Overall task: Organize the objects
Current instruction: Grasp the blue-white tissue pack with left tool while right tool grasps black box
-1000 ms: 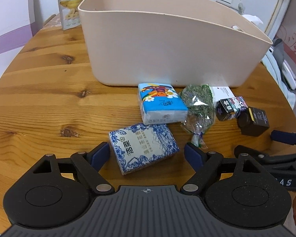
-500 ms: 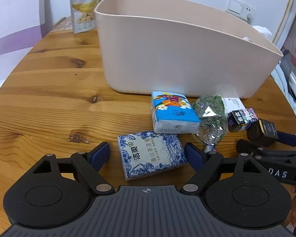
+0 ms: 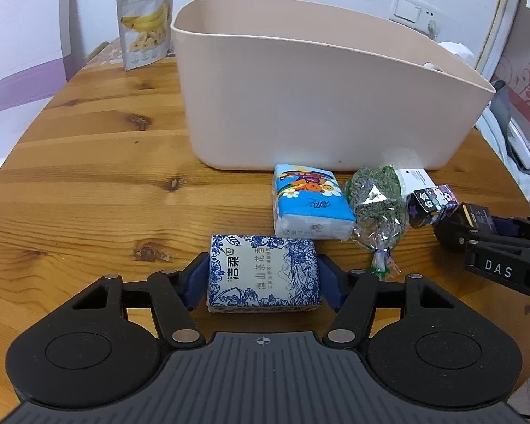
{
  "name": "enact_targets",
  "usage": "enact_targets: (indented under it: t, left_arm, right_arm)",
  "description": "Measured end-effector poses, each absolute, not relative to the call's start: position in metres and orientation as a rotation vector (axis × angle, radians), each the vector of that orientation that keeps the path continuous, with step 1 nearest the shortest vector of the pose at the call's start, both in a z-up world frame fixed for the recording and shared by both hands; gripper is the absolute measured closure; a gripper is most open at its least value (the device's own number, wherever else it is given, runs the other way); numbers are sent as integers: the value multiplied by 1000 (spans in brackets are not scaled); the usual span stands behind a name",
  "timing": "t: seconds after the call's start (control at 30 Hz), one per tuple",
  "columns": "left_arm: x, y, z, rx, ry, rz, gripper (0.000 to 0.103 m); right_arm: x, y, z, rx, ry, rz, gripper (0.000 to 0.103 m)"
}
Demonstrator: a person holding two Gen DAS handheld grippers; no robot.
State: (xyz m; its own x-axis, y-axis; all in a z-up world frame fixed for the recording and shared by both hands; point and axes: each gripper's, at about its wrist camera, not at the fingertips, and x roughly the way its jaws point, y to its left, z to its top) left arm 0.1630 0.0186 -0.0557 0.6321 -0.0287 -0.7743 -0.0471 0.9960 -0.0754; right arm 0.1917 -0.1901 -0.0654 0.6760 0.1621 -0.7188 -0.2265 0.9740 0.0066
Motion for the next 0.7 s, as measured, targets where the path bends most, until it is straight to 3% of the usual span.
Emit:
enact_targets:
  t: [0.7]
  left_arm:
    - [143, 41, -38, -109, 847, 2, 39]
  right_arm:
    - [169, -198, -46, -20, 796, 282, 56]
